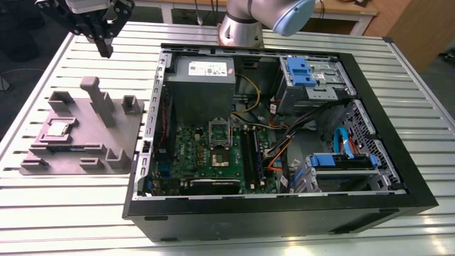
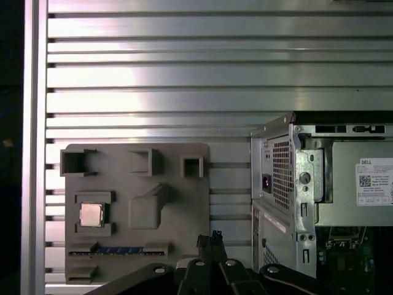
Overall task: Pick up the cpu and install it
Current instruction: 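Reach for the cpu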
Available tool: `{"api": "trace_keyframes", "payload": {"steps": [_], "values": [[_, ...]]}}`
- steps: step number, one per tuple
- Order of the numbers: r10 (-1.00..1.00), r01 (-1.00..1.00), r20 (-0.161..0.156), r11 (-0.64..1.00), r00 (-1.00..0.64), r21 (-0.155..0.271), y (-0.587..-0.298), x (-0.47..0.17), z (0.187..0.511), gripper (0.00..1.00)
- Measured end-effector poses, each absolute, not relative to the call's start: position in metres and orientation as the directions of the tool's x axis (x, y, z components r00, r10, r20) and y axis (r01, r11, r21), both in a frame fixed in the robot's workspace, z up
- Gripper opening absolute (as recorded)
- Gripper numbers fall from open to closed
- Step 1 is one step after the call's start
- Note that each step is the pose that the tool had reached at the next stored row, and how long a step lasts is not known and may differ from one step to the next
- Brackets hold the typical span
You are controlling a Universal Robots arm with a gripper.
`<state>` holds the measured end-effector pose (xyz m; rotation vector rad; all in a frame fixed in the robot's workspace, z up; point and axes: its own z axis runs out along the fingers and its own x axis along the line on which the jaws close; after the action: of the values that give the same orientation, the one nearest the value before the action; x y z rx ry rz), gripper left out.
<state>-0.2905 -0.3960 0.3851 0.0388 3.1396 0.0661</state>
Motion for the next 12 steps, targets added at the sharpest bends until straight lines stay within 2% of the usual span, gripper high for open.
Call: {"api": "trace_keyframes", "payload": {"steps": [12], "values": [[0.025,0.025,0.0,0.999,-1.0,0.042,-0.396,-0.314,0.385,0.1]]}}
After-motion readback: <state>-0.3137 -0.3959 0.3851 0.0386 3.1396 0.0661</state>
